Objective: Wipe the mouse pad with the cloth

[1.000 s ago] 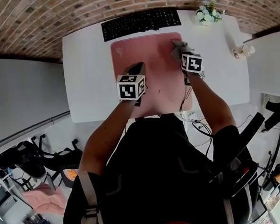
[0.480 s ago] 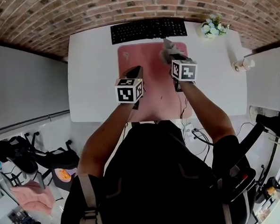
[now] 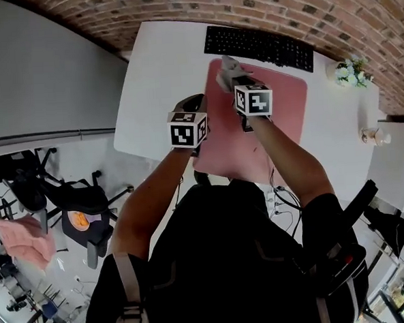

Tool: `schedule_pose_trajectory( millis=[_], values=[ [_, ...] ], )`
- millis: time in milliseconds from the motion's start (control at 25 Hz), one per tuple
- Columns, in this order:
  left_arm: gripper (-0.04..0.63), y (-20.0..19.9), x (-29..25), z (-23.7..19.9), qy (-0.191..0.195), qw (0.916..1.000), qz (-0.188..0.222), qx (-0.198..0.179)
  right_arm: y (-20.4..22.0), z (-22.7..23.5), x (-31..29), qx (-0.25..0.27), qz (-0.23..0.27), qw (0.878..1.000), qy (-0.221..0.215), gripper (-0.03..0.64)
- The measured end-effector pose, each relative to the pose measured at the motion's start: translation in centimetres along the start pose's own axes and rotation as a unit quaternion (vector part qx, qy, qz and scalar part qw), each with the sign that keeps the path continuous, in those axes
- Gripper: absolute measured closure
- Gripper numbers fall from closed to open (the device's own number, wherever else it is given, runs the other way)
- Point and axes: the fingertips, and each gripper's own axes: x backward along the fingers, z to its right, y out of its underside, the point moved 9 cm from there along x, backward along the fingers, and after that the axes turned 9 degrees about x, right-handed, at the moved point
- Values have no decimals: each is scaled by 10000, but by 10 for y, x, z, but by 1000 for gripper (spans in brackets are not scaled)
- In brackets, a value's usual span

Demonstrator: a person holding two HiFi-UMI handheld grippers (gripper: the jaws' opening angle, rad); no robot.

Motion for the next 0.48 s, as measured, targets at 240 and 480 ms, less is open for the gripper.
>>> schedule_pose_trajectory(
  millis=[240, 480],
  values=[
    [592, 2, 2, -24, -231, 9992, 25, 313, -5, -19, -49, 80, -264, 9992, -278, 584],
    [592, 3, 4, -28, -229, 9989, 11, 402, 1, -12, -76, -54, -476, 9987, -157, 583]
  ],
)
